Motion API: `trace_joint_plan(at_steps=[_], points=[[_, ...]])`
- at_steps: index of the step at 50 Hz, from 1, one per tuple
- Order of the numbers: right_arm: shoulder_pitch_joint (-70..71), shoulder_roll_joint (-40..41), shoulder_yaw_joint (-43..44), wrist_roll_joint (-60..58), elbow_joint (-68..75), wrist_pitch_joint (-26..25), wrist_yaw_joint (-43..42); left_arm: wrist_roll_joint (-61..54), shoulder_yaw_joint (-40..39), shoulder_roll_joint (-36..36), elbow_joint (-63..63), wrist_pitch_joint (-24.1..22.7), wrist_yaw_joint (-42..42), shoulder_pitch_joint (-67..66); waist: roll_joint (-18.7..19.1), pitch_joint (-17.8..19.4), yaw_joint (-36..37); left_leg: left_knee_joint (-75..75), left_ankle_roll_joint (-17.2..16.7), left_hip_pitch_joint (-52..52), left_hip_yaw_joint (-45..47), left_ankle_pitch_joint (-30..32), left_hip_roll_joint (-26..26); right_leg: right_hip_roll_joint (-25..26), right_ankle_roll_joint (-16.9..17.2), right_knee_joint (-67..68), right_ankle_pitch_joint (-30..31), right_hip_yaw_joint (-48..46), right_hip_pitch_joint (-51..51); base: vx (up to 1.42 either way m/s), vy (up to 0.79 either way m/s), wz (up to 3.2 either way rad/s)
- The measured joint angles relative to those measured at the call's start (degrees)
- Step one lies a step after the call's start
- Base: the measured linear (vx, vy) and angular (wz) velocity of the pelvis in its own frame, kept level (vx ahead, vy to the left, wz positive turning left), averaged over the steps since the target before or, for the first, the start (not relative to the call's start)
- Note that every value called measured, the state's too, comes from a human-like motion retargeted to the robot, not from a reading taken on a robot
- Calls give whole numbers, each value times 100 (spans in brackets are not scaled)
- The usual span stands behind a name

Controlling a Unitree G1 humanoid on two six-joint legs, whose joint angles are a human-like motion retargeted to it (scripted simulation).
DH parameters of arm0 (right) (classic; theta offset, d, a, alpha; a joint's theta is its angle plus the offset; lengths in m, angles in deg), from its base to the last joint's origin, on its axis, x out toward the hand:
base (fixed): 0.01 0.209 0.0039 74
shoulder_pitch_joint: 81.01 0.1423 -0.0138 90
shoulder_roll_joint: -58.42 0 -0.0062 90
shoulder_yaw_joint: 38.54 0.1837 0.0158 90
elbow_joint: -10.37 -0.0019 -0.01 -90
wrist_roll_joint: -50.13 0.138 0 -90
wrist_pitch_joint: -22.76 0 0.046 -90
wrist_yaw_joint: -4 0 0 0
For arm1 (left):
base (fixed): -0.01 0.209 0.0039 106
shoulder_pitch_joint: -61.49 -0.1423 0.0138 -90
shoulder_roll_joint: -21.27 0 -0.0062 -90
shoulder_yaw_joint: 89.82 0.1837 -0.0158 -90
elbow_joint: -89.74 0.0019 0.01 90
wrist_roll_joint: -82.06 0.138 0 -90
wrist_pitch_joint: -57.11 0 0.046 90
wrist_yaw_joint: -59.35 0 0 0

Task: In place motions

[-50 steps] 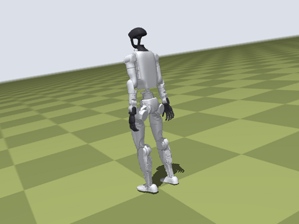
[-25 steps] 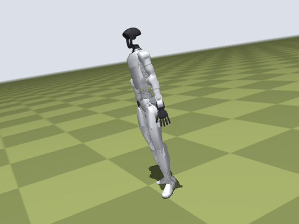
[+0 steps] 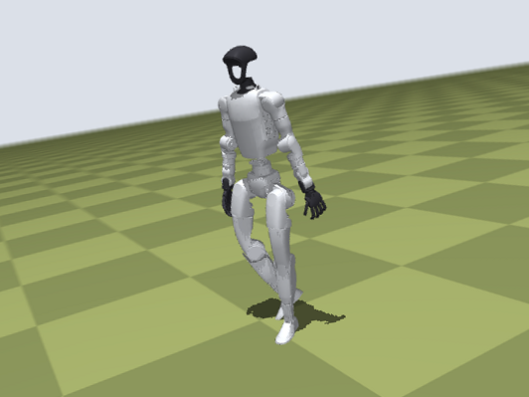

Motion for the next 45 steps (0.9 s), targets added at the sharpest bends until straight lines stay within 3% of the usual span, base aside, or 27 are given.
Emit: trace_joint_plan(at_steps=[5,8,10,13,18,23,35,42,45], points=[[-46,131,-243,-150,-102,85,66,-75,-68,82,-333,-50,-473,185,-353,93,-234,-27,2,104,-269,-78,-340,398,0,-979,-1072,1705,-218,15,-7,78],[-181,107,-357,-405,-46,119,18,-184,19,4,-537,-214,-392,214,-568,224,-490,-11,176,419,-573,-248,-868,86,-19,-1653,-1780,2127,18,25,22,137],[-274,94,-405,-515,43,122,-39,-192,103,-33,-637,-261,-314,260,-636,304,-505,8,196,593,-690,-305,-984,-37,-715,-2114,-1617,1797,164,21,2,83],[-337,87,-336,-619,348,77,-46,-150,217,-104,-676,-244,-333,376,-788,304,-213,62,189,712,-732,-379,-1112,-143,-377,-2145,-1852,1559,430,20,-7,19],[-290,78,-85,-509,715,-70,-78,-357,262,-332,-616,-361,-253,407,-759,226,-79,87,151,722,-828,-446,-1072,-72,-485,-2419,-1881,1290,627,8,-11,33],[-295,97,-12,-210,743,-66,-26,-115,362,-286,-536,-350,-281,253,-710,16,-504,107,87,596,-1135,-446,-1039,30,-448,-2507,-1966,1150,626,11,-11,52],[-216,79,-64,-153,465,9,7,-276,74,-242,-285,-213,-168,164,-756,88,-506,231,-115,614,-904,-627,-825,200,-439,-2519,-2202,1327,585,0,-13,-1],[-235,80,103,-76,310,43,70,-844,-397,-390,-717,-267,-20,203,-1002,319,-592,1479,-86,187,-829,-820,-689,-90,-415,-2516,-2250,1499,583,-3,-8,-2],[-271,43,171,-51,355,30,57,-1229,-564,-470,-906,-305,-186,248,-1116,336,-550,2116,146,-133,-1181,-862,-765,-288,-474,-2537,-2219,1628,530,-3,3,-44]])
